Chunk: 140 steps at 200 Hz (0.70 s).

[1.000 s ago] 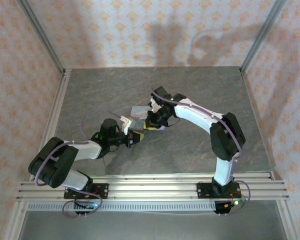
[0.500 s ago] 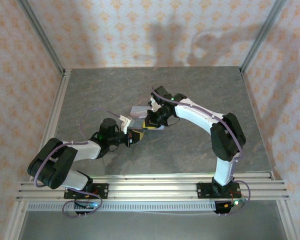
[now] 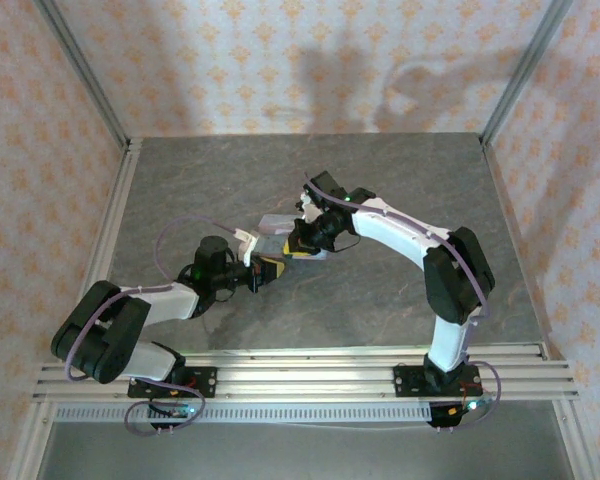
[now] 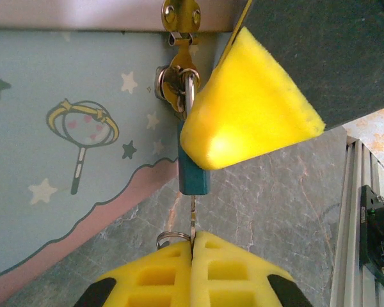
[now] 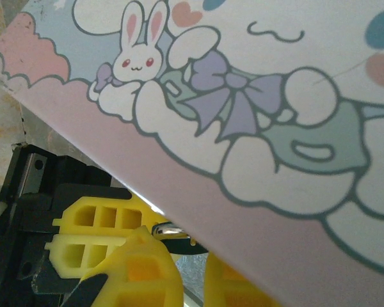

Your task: Unlock the padlock with the key

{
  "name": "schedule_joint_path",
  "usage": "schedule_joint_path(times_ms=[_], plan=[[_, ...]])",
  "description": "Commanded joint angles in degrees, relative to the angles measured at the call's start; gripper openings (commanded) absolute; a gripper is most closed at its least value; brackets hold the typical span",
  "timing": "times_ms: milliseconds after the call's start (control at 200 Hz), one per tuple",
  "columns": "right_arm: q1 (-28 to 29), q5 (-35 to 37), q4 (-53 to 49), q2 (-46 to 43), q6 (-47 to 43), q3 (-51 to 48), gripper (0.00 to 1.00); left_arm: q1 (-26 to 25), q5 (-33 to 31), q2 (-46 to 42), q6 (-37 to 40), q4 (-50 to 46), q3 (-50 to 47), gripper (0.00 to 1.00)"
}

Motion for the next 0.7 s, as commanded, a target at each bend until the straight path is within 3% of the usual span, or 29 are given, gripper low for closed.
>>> schedule_joint_path(times_ms=[0, 696], plan=[[0.03, -2.38, 0.55, -1.98, -0.21, -1.18, 0.00, 1.00, -0.13, -1.62, -0.13, 1.30, -0.45, 0.00], [0.04, -5.51, 10.65, -2.54, 2.46, -9.85, 0.00, 1.13, 1.58, -0.86, -4.79, 6.67, 0.95, 0.00]])
